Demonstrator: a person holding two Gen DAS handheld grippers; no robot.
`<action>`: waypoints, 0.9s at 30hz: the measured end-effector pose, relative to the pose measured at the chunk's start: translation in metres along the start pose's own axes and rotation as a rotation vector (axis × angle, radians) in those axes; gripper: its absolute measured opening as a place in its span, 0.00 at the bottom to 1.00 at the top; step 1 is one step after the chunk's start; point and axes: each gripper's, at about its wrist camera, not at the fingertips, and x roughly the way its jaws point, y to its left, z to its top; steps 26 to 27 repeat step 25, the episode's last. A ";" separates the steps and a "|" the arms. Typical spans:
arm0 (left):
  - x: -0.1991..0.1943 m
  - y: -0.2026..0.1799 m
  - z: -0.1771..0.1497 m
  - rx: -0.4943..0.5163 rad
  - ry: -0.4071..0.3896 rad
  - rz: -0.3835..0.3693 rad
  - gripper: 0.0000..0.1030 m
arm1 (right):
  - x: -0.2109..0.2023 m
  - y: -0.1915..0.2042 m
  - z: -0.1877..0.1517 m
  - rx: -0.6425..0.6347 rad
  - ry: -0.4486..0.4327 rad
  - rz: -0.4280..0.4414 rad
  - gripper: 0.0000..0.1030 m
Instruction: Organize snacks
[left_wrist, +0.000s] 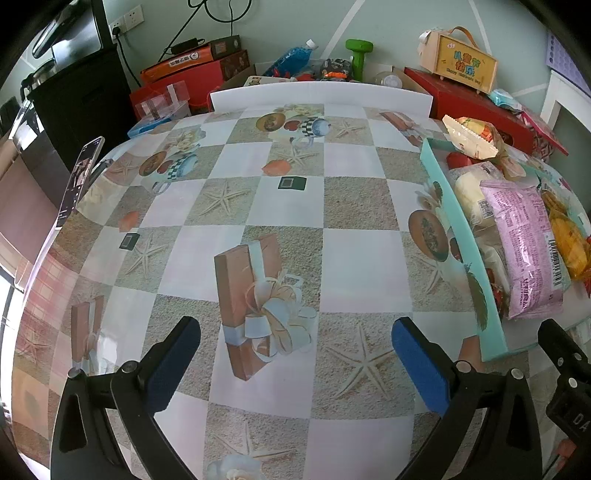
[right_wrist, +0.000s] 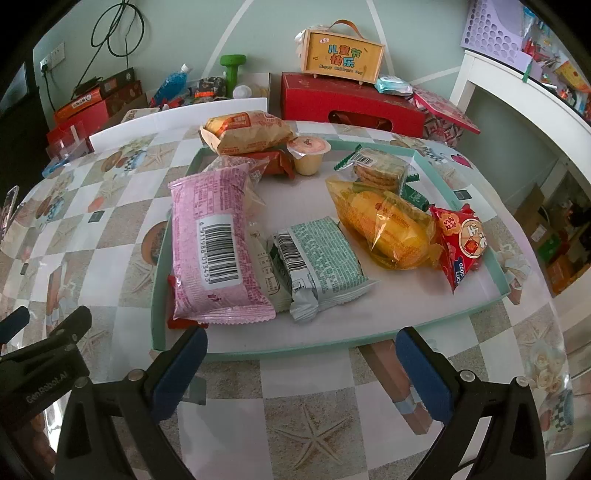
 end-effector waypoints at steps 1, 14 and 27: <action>0.000 0.000 0.000 -0.001 0.001 0.000 1.00 | 0.000 0.000 0.000 0.000 0.000 -0.001 1.00; 0.002 0.002 0.000 -0.009 0.010 0.007 1.00 | 0.001 0.000 0.000 -0.005 0.006 0.000 1.00; 0.002 0.000 -0.001 0.005 0.016 0.007 1.00 | 0.002 0.002 -0.001 -0.006 0.011 0.000 1.00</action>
